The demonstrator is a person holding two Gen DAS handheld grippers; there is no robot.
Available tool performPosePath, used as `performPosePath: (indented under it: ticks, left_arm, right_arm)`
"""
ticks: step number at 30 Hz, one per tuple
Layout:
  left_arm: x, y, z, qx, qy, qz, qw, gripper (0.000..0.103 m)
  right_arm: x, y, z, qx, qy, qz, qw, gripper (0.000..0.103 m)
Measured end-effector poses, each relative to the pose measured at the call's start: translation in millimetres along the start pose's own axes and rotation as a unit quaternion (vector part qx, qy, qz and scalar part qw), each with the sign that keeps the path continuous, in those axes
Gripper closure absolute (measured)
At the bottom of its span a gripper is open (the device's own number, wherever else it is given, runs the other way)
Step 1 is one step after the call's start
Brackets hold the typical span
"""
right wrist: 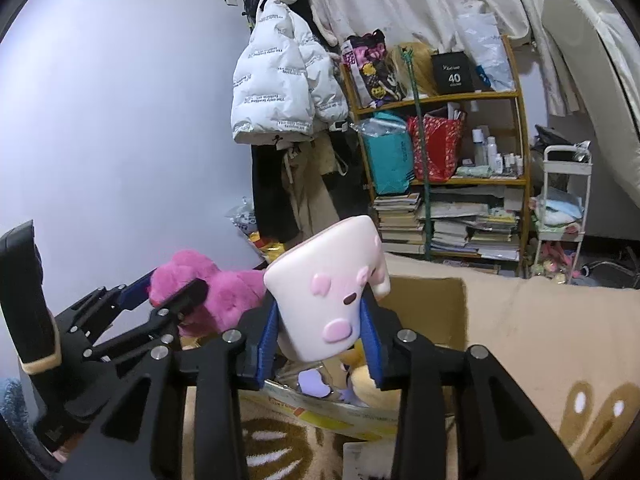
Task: Organize soft objects
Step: 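Lift the pink plush with the left tool while the right tool carries the marshmallow plush over the box, then open the left tool over the box while the right tool releases the marshmallow plush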
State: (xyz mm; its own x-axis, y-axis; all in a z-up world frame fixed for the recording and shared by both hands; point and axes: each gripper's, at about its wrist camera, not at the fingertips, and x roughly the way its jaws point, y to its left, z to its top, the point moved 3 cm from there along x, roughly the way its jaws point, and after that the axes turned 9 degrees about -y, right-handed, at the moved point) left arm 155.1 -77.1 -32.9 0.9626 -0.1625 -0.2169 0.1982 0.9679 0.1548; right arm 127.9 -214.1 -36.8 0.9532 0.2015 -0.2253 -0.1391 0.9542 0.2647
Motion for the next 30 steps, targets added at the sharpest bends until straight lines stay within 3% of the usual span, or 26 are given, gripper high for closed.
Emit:
performPosePath:
  ticks: [9,14,22,30]
  left_arm:
    - [12,0,-8,-0.010,0.023,-0.001,0.9997,0.053]
    - [11,2,-9,-0.010,0.027,0.002,0.9996,0.046]
    - [7,5,-8,-0.002,0.024,0.010,0.9997,0.015]
    - [-5,5,-7,0.023,0.021,0.027,0.9992,0.006]
  right_arm:
    - [14,-6,-13,0.006,0.022,0.002,1.000,0.053]
    - [14,-12,-14,0.023,0.024,-0.002,0.999,0.049]
    - [3,-16,-6,0.032,-0.002,-0.007,0.999,0.027]
    - [-5,-29,-2,0.039,0.012,-0.041,0.998,0.011]
